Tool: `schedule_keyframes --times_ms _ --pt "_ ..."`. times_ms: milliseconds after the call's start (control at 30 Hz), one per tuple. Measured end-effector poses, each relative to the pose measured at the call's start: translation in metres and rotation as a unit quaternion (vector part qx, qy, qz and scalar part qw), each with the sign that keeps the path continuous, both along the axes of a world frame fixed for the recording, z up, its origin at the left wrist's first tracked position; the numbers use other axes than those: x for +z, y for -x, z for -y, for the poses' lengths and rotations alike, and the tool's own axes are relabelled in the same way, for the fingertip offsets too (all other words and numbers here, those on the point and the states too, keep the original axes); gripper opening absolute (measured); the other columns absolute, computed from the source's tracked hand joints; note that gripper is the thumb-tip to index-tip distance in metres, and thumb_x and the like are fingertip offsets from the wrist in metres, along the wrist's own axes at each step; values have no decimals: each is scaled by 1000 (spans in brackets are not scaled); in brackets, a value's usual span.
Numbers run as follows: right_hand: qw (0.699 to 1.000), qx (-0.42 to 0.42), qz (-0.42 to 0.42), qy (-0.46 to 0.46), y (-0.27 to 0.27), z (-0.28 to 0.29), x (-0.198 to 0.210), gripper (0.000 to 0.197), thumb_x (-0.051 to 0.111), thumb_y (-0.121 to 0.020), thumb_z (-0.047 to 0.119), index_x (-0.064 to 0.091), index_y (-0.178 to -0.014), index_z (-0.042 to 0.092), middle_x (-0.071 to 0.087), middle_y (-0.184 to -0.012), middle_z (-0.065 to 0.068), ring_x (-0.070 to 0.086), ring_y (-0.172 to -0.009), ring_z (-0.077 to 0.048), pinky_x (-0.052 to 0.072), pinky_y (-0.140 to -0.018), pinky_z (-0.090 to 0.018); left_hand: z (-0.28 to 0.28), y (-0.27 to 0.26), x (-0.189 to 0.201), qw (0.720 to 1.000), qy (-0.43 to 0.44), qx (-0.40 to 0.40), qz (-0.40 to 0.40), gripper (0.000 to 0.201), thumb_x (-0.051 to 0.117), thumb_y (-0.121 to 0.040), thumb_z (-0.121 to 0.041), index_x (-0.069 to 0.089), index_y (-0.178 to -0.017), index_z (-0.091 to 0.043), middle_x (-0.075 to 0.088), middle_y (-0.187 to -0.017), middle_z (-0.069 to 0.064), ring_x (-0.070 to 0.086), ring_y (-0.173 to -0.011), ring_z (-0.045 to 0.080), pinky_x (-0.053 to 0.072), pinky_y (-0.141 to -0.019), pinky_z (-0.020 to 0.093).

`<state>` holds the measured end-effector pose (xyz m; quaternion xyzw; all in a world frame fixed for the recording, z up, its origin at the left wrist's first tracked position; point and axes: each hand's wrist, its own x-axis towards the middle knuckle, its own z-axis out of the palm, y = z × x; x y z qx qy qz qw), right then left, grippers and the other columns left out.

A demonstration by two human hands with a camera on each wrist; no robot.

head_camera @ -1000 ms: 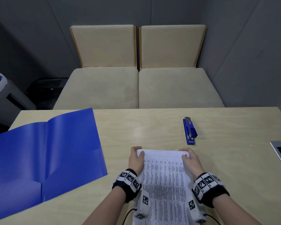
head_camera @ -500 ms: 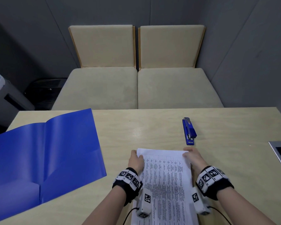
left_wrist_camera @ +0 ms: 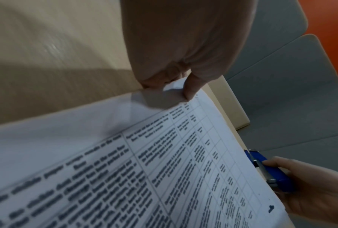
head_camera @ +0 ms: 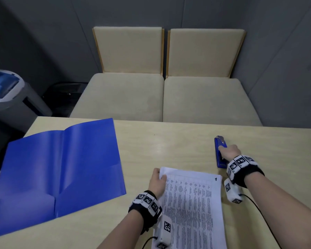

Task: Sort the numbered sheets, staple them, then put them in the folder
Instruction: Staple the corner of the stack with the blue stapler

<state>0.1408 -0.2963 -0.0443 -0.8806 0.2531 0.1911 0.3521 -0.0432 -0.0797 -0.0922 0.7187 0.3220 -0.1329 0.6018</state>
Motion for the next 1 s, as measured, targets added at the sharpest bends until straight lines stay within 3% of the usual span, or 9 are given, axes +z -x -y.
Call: schedule_keyframes --times_ms 67,167,233,300,367,467,567,633,1000 --pt "987 -86 15 -135 0 1 6 33 58 -82 28 57 -98 -1 57 -82 -16 55 -73 -30 41 -65 -34 -2 1 0 1000 10 -9 2 18 40 -95 -17 41 -112 -11 57 -111 11 57 -100 27 46 -97 44" --pt "928 -179 45 -324 7 -6 28 12 58 -83 27 54 -80 17 56 -73 -5 56 -63 -23 34 -54 -27 -3 2 0 1000 17 -5 12 16 41 -95 -17 42 -109 -11 58 -110 15 58 -100 31 46 -94 43" --pt "904 -149 59 -397 22 -22 47 9 62 -85 27 55 -82 21 62 -82 -1 57 -69 -16 30 -54 -27 -2 4 1 1000 21 -4 22 14 41 -95 -16 42 -108 -10 58 -107 12 57 -102 32 46 -94 42" --pt "882 -95 55 -458 40 -44 59 11 66 -86 24 57 -89 18 64 -90 -3 58 -76 -16 39 -61 -28 -1 5 4 1000 19 -1 22 11 41 -96 -15 41 -107 -11 57 -101 5 56 -99 28 45 -92 38" --pt "872 -56 50 -483 63 -71 62 20 70 -83 17 55 -96 12 64 -98 -9 62 -82 -22 49 -69 -31 -1 5 3 1000 9 6 24 12 43 -95 -15 43 -106 -9 60 -103 11 59 -99 31 47 -90 40" --pt "916 7 63 -396 97 -102 52 52 78 -74 11 42 -112 7 59 -109 -11 67 -90 -24 56 -69 -30 0 6 3 999 -1 14 29 8 45 -94 -13 44 -101 -10 61 -97 14 60 -90 31 48 -86 43" --pt "946 75 77 -304 118 -117 40 66 81 -73 16 34 -120 17 58 -98 0 64 -79 -9 52 -58 -19 0 8 13 999 -13 18 50 3 43 -95 -10 41 -97 -10 53 -80 4 51 -70 20 43 -66 33" --pt "958 144 97 -228 123 -118 32 74 83 -70 25 33 -126 22 58 -95 7 62 -81 -8 52 -70 -26 -1 11 16 998 -28 13 63 4 41 -96 -9 38 -96 -10 47 -73 -1 44 -62 12 34 -57 26" --pt "951 271 80 -128 106 -116 28 70 74 -76 43 39 -130 16 63 -94 -3 55 -76 -7 40 -63 -20 0 16 22 995 -44 30 79 4 41 -95 -8 39 -95 -12 52 -76 -1 51 -71 20 35 -61 30"
